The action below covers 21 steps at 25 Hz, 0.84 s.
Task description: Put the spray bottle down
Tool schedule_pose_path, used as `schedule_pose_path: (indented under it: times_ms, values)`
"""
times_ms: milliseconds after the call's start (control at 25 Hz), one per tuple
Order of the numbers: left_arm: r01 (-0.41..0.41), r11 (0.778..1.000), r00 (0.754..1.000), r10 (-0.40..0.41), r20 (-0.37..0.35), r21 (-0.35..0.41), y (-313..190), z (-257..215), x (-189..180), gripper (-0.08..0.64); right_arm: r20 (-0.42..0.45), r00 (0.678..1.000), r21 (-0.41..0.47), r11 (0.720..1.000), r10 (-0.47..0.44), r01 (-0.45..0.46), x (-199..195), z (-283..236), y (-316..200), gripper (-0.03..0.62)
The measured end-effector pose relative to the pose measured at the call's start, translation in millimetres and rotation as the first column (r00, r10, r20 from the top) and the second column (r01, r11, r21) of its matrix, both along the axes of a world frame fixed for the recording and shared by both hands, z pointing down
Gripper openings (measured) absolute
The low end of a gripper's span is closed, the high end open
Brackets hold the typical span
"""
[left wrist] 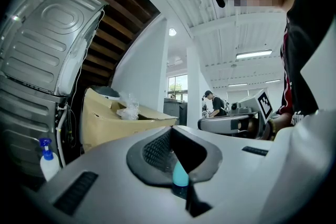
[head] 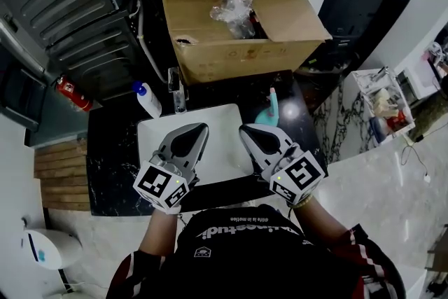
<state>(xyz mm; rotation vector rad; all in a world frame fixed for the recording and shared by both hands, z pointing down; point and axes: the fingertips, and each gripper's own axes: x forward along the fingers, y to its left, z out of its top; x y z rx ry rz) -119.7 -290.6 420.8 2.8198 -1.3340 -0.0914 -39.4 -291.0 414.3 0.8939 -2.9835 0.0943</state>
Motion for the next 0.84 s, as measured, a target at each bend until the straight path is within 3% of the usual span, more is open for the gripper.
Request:
schedule_pose_path:
  times_ms: [840]
  values:
    - [-0.02, 1.0, 1.0, 0.02, 0.009, 0.004, -4.8, 3.8, 3.4, 0.015, 0.0, 0.999, -0.023, 0.999, 0.034, -0.034, 8.6, 8.7, -5.6, 0.037]
